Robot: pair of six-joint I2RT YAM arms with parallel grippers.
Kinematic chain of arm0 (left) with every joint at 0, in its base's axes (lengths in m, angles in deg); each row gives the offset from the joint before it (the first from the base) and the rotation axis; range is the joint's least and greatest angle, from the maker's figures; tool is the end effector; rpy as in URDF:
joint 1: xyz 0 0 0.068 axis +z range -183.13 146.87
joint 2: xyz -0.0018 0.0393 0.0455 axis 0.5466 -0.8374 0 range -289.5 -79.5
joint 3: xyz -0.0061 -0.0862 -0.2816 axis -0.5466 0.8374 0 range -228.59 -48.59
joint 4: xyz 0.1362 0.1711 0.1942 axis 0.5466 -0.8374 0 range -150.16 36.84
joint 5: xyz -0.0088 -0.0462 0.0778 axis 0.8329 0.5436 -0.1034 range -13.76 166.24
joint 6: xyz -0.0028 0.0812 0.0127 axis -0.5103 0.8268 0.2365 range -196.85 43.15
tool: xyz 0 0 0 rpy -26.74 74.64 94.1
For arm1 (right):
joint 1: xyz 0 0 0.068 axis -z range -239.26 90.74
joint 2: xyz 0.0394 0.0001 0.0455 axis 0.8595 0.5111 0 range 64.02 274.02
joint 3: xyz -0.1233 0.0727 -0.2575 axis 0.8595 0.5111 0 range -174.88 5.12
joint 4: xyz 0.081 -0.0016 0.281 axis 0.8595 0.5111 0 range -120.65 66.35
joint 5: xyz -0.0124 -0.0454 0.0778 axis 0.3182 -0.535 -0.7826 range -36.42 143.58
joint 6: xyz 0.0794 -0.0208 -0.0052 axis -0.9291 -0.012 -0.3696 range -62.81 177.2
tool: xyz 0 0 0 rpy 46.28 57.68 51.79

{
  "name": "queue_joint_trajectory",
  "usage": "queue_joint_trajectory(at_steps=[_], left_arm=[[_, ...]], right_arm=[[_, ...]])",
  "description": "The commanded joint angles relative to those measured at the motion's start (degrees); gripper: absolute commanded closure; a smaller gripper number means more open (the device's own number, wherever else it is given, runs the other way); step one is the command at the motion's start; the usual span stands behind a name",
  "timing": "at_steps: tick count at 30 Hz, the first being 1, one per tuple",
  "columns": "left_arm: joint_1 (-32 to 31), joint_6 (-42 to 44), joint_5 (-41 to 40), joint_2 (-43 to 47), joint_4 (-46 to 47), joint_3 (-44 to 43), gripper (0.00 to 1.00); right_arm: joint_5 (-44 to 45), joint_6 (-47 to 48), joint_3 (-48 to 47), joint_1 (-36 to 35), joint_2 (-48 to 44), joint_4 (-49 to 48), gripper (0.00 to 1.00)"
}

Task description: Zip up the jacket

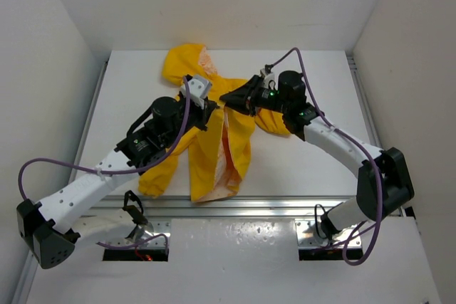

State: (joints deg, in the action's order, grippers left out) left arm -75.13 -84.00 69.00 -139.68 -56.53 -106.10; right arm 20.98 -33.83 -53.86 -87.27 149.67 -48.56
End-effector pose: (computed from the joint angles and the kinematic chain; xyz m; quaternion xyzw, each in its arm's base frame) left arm 0.2306 -0.1954 0.3937 0.1818 0.7205 -0.2349 0.6266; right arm 0.3406 0.2249 0.3078 0.2249 0.7166 0.6466 0.1334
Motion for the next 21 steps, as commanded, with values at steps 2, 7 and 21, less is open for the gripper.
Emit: queue_joint_trajectory(at_steps=[2,7,21], left_arm=[[0.51,-1.02,0.3,1.65,2.23,0.21,1.0],[0.51,-1.02,0.83,1.12,2.23,0.21,1.0],[3.94,-8.92,3.28,-0.46,1.09,0.21,1.0]], right_arm=[[-0.71,-1.44,-1.84,-0.56,-1.01,-3.19,0.77],[-0.88,-1.0,-1.22,-1.25,-1.1,-4.76,0.79],[-8.18,7.79,5.8,0.67,-4.87,-8.45,1.0]])
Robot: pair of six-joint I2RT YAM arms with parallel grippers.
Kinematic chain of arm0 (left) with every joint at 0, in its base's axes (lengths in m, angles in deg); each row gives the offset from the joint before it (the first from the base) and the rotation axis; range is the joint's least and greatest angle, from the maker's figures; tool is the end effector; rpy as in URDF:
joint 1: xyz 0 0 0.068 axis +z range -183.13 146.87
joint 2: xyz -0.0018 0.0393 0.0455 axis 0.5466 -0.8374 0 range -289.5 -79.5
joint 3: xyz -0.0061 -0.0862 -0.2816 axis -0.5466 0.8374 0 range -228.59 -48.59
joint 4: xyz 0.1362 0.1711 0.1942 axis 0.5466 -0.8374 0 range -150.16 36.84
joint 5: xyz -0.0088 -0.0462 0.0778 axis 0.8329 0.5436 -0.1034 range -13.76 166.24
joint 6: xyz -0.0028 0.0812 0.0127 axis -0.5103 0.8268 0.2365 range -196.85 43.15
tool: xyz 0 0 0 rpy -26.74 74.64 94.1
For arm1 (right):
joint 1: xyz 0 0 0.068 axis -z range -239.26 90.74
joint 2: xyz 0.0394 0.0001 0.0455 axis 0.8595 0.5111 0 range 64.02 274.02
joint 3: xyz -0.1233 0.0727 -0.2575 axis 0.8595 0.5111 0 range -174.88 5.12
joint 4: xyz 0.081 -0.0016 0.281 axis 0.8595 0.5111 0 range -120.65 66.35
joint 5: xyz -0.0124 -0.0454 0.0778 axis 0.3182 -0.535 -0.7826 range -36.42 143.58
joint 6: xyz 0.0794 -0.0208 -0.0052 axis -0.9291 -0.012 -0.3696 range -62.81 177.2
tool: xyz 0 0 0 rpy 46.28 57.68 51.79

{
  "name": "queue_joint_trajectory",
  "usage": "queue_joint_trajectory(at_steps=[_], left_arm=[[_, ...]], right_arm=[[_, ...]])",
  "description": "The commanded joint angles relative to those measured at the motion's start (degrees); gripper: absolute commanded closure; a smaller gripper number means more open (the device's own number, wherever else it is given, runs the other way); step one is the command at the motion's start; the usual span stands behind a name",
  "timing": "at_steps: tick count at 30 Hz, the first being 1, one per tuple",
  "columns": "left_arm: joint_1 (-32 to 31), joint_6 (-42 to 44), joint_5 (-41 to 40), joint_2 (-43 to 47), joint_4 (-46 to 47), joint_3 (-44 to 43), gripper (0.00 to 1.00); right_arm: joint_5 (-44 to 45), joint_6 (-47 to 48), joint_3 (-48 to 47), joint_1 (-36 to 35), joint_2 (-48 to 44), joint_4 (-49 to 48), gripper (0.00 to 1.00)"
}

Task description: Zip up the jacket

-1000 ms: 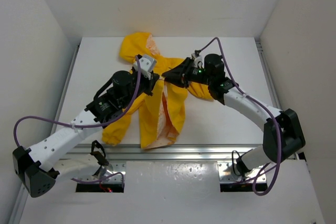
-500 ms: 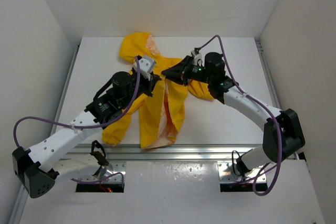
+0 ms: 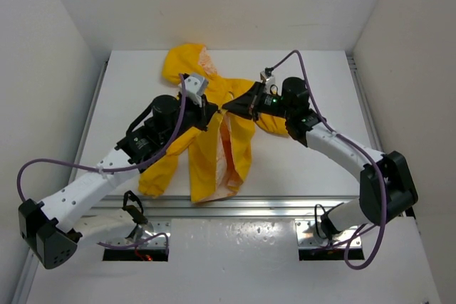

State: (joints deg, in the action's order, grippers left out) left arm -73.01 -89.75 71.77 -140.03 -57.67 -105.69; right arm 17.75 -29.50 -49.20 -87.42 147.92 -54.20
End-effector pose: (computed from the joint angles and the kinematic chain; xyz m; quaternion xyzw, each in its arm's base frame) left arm 0.2369 -0.1906 0.3860 0.1508 0.7390 -0.2652 0.6007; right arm 0.3260 0.2221 0.2997 0.1662 0.7176 0.6595 0.1500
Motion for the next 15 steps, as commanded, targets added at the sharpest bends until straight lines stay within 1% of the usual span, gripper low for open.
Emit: queue_joint_trajectory(at_steps=[1,3,5,7,8,13,15], left_arm=[[2.69,-3.87,1.65,-0.11,2.92,0.58,1.0],[3.84,-6.6,4.8,-0.64,4.15,1.98,1.0],[4.55,-8.96,6.57,-0.64,6.88,3.31,1.0],[5.16,-10.55,8.5,-1.78,8.29,4.54,1.0],[5.77,-11.6,9.38,-2.91,9.95,4.54,1.0],[7.44,-16.44,14.21,-4.32,19.44,11.21,1.0],[7.97,-18.89,15.1,-5.03,23.04,11.93,1.0]], right_arm=[[-7.12,3.81,1.33,1.44,-3.82,-3.16,1.0],[-9.76,5.04,2.55,3.28,-4.44,-3.26,1.0],[-11.09,5.75,3.17,4.34,-5.15,-3.25,1.0],[-14.25,6.01,3.78,5.83,-5.5,-3.87,1.0],[-16.09,6.27,3.96,6.1,-5.85,-3.96,1.0],[-21.29,7.94,5.81,8.38,-7.87,-4.58,1.0],[-24.27,9.08,6.6,9.08,-8.75,-3.96,1.0]])
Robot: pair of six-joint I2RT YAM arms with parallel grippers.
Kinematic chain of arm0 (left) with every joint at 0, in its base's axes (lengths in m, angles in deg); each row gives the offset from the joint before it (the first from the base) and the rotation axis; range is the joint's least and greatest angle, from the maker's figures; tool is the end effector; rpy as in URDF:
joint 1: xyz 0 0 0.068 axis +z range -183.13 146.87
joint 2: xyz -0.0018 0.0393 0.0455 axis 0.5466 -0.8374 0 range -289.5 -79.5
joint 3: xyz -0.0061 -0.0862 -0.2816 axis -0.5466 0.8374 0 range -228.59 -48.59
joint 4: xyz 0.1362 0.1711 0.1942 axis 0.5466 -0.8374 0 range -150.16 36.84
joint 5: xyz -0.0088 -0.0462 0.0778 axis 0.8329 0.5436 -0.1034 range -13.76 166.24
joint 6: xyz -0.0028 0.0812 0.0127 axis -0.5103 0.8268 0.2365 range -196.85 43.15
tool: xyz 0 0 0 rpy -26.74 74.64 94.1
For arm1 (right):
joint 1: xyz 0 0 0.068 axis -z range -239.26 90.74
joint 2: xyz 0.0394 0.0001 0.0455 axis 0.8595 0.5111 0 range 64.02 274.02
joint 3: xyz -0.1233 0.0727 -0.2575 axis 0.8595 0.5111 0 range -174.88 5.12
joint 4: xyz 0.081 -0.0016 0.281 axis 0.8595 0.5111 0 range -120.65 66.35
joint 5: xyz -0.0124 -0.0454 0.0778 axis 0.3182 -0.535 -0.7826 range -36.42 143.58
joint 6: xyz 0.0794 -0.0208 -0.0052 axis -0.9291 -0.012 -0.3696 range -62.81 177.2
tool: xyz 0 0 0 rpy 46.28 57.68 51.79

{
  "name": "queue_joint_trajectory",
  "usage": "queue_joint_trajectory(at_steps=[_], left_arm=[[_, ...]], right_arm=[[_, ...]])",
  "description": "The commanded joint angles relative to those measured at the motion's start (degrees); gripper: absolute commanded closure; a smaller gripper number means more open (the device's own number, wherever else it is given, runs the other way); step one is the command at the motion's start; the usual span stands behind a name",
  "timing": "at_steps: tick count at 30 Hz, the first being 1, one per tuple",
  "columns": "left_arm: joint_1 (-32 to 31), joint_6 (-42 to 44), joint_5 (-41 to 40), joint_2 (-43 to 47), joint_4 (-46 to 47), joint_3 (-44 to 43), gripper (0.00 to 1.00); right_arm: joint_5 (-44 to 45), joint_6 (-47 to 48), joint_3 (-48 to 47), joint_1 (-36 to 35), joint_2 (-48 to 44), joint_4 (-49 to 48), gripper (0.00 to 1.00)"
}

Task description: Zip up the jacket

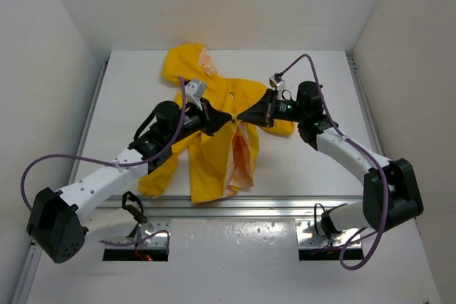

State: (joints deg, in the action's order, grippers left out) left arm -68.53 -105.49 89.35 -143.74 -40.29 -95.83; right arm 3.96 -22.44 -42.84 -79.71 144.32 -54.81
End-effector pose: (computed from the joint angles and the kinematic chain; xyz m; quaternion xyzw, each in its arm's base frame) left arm 0.2532 -0.1998 0.3372 0.1204 0.7215 -0.4296 0.5295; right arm 0.3163 0.1762 0.2810 0.0997 0.7322 0.6593 0.1387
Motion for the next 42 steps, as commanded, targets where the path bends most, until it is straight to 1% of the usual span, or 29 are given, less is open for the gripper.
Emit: queue_joint_trajectory(at_steps=[1,3,5,6,8,9,10,11,14,18,19,20,21,22,23,24,25,26,27,28,30,32,34,35,37,38,39,40,42], left_arm=[[3.49,-4.04,-2.47,-1.32,6.73,2.76,1.0],[3.49,-5.1,-2.47,-2.63,9.01,3.39,1.0],[3.49,-5.72,-2.47,-3.16,10.42,3.91,1.0],[3.49,-5.72,-2.47,-3.95,11.04,3.91,1.0],[2.97,-5.11,-3.52,-4.74,11.57,4.44,1.0],[2.97,-5.11,-4.48,-5.27,11.57,4.44,1.0],[2.44,-4.24,-5.8,-5.97,12.27,4.44,1.0],[2.44,-3.18,-8.07,-5.98,12.27,4.44,1.0],[2.44,-2.03,-9.76,-7.11,12.27,4.44,1.0],[2.44,-2.03,-9.76,-7.12,12.19,3.3,1.0],[2.44,-2.64,-9.76,-7.12,11.66,3.3,1.0],[2.44,-3.34,-9.76,-6.6,11.66,2.78,1.0],[2.44,-3.35,-9.76,-6.59,11.05,2.77,1.0],[2.44,-3.96,-9.76,-5.9,11.04,2.77,1.0],[2.44,-3.96,-9.76,-5.89,10.52,2.25,1.0],[2.44,-3.96,-10.72,-5.89,9.73,2.24,1.0],[2.44,-3.96,-11.34,-5.89,9.12,1.72,1.0],[2.44,-3.96,-12.13,-5.89,8.5,0.85,1.0],[2.44,-4.49,-12.14,-5.89,7.89,0.84,1.0],[2.44,-4.49,-12.14,-5.89,7.88,0.84,1.0],[2.44,-4.49,-12.66,-5.89,7.35,0.22,1.0],[2.44,-5.01,-12.66,-5.89,7.35,-1.09,1.0],[2.44,-5.02,-12.66,-5.89,7.35,-1.79,1.0],[2.44,-5.02,-13.27,-5.89,6.66,-2.58,1.0],[2.96,-5.02,-13.28,-5.89,5.87,-3.29,1.0],[2.97,-5.54,-13.8,-5.89,5.86,-3.29,1.0],[2.97,-6.15,-13.2,-5.89,5.86,-3.99,1.0],[3.49,-6.16,-13.19,-5.89,5.25,-4.52,1.0],[3.49,-7.47,-12.41,-5.27,4.63,-5.05,1.0]], right_arm=[[-11.19,2.2,0.41,1.37,-5.67,-3.26,1.0],[-13.82,3.08,1.29,2.08,-6.81,-1.78,1.0],[-15.58,6.41,1.21,3.13,-7.34,0.07,1.0],[-17.59,7.64,0.95,3.31,-7.69,3.82,1.0],[-18.05,10.28,1.03,3.83,-8.66,5.87,1.0],[-19.44,11.33,0.68,3.92,-9.18,8.67,1.0],[-19.63,14.48,0.42,4.53,-9.62,11.22,1.0],[-19.89,15.12,0.24,4.89,-10.06,12.2,1.0],[-20.78,18.72,0.15,6.21,-11.21,18.08,1.0],[-19.9,20.84,-0.37,6.47,-11.21,18.19,1.0],[-17.98,20.49,-0.46,6.65,-11.12,17.4,0.97],[-17.35,17.7,-0.29,6.21,-11.12,14.26,0.77],[-15.69,16.28,-0.29,5.95,-10.6,13.19,0.73],[-15.33,13.31,-0.11,5.77,-10.25,9.61,0.65],[-14.8,8.93,0.76,4.46,-9.89,4.27,0.61],[-12.8,4.88,0.85,3.84,-9.2,1.69,0.59],[-11.99,3.45,0.77,2.62,-8.93,-2.6,0.49],[-11.12,2.22,0.42,1.91,-8.75,-2.56,0.43],[-8.84,0.9,-0.54,1.64,-8.31,-2.21,0.41],[-8.56,0.97,-1.77,-0.71,-7.79,-2.29,0.39],[-6.63,0.53,-3.53,-3.0,-7.17,-2.38,0.35],[-5.75,0.1,-4.68,-5.99,-4.8,-2.55,0.33],[-4.43,0.01,-6.43,-6.8,-2.0,-2.64,0.31],[-3.73,1.05,-6.87,-7.93,-1.37,2.05,0.3],[-1.72,1.15,-7.14,-8.29,-0.05,4.2,0.32],[-0.57,4.02,-6.45,-8.55,-0.13,5.69,0.33],[0.57,5.53,-6.09,-8.99,-0.83,10.14,0.34],[5.19,11.2,-6.0,-9.52,-1.27,14.63,0.36],[10.31,13.36,-5.91,-10.05,-2.5,20.18,0.36]])
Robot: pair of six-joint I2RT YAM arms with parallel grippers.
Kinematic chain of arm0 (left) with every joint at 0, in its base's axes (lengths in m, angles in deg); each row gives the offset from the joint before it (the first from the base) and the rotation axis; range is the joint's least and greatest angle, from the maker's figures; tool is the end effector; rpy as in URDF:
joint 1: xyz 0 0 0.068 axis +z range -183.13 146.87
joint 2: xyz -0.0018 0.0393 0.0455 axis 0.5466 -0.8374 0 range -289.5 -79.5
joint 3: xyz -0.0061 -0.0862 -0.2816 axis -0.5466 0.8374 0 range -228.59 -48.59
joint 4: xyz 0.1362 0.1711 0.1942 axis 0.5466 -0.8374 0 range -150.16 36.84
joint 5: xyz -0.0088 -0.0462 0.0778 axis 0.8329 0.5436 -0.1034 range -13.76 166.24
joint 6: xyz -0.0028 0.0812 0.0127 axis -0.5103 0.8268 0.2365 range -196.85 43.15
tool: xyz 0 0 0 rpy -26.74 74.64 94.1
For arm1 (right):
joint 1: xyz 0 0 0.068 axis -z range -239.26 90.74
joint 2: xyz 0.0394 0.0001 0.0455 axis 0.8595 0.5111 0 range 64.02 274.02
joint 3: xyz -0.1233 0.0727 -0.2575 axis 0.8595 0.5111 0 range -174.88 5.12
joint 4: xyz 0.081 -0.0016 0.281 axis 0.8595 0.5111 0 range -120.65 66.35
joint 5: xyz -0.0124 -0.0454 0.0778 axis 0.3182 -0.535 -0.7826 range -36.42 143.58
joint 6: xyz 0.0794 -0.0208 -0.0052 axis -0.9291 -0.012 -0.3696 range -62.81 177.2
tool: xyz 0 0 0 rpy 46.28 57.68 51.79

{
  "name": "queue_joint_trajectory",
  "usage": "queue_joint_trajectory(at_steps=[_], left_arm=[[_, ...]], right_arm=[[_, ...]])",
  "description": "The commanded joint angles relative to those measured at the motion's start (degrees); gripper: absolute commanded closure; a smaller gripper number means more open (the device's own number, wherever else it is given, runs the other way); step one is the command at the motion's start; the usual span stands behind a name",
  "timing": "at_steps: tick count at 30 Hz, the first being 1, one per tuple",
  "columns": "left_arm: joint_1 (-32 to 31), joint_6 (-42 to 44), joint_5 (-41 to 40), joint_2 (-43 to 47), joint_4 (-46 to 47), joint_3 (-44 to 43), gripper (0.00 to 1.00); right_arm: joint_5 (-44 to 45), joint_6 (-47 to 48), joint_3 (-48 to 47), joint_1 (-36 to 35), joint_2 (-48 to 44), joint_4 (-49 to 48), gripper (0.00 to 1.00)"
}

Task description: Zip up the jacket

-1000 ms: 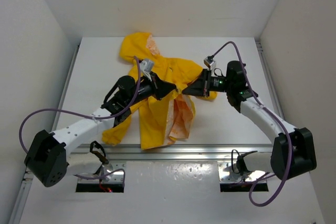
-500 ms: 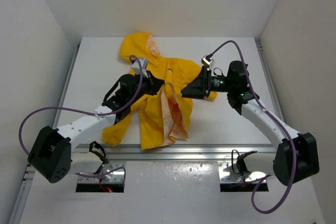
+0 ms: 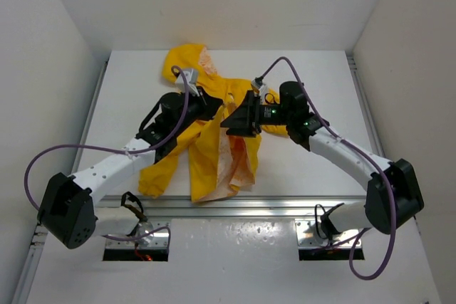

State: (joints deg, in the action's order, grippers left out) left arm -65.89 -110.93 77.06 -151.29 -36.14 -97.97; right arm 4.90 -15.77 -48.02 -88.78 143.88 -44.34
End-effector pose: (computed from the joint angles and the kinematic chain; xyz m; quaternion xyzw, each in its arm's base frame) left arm 0.2982 -0.1930 0.3214 -0.0038 0.7396 -0.3751 0.5589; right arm 0.2894 0.2257 0.2970 0.0256 0.7575 0.6441 0.1034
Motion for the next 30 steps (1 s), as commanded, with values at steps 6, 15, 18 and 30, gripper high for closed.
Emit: queue_joint_trajectory(at_steps=[6,15,18,30], left_arm=[[0.85,-3.96,1.81,4.64,-2.07,-3.44,1.0],[-1.0,-5.64,1.82,5.78,-4.27,-3.44,1.0],[-1.0,-6.16,1.82,5.78,-4.27,-2.91,1.0],[-1.0,-6.17,3.92,5.78,-3.13,-2.91,1.0]], right_arm=[[14.85,4.51,2.69,2.0,-1.37,4.06,0.36],[17.75,2.22,1.12,0.87,2.67,-8.08,0.36],[17.4,1.51,0.41,0.78,3.55,-11.25,0.38],[17.83,8.01,-0.03,-0.36,4.34,-8.28,0.81]])
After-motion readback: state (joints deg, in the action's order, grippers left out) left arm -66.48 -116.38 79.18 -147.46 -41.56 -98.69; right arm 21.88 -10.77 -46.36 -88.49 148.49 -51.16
